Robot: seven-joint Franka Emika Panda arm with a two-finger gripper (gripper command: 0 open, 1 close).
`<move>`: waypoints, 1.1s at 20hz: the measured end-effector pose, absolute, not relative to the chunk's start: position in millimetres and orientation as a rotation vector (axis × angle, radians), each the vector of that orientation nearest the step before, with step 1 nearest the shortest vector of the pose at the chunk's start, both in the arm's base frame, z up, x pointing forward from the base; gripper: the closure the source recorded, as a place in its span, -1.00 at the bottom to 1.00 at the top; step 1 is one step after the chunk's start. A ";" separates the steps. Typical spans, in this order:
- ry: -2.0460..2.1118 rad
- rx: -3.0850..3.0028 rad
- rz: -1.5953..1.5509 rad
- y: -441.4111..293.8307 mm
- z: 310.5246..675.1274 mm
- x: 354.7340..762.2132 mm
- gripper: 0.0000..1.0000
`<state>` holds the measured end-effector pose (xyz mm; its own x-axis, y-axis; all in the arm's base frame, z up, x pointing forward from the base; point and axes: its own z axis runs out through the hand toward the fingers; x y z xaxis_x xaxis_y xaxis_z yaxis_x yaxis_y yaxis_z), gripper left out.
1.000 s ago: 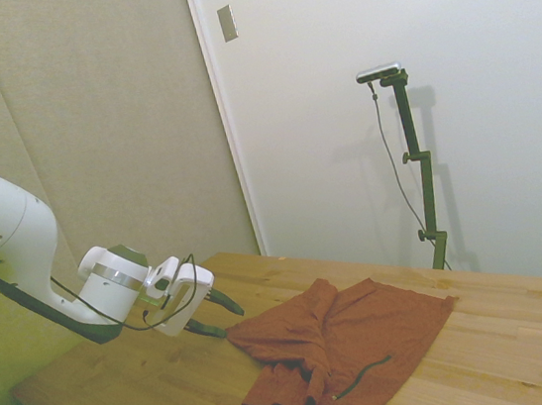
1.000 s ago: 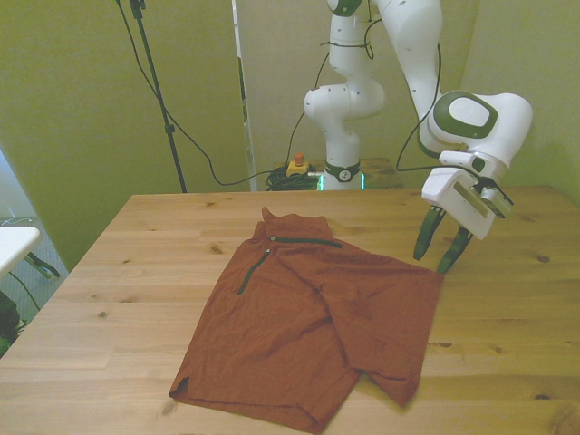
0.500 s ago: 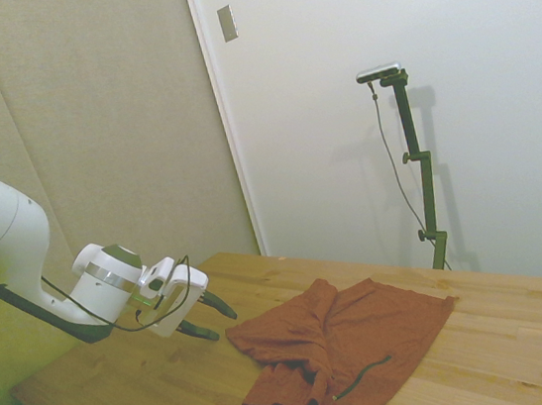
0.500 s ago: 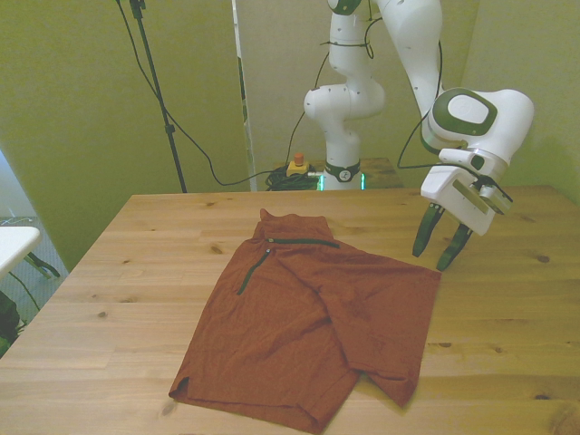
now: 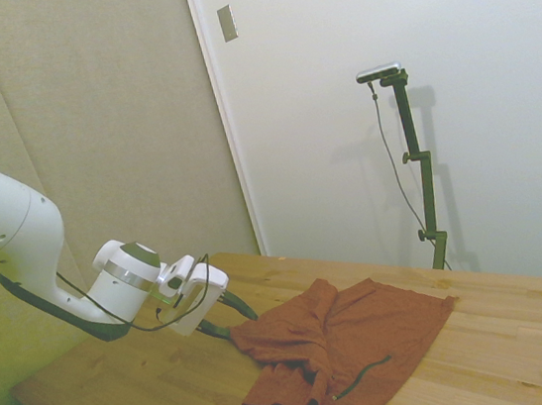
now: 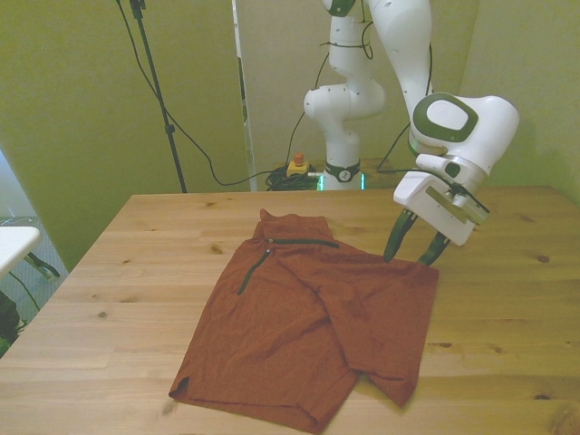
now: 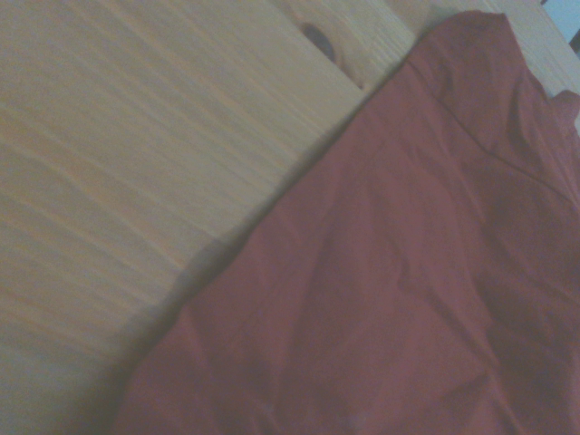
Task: Fold the shorts
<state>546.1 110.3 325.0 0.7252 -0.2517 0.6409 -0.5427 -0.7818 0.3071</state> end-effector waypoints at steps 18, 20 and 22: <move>-0.603 2.453 0.793 102.8 313.4 563.1 1.00; -0.598 2.459 0.792 103.9 311.5 563.1 1.00; -0.593 2.462 0.791 105.0 309.7 563.0 1.00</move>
<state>563.0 105.0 309.7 0.7387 -0.2509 0.6256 -0.5304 -0.7891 0.3098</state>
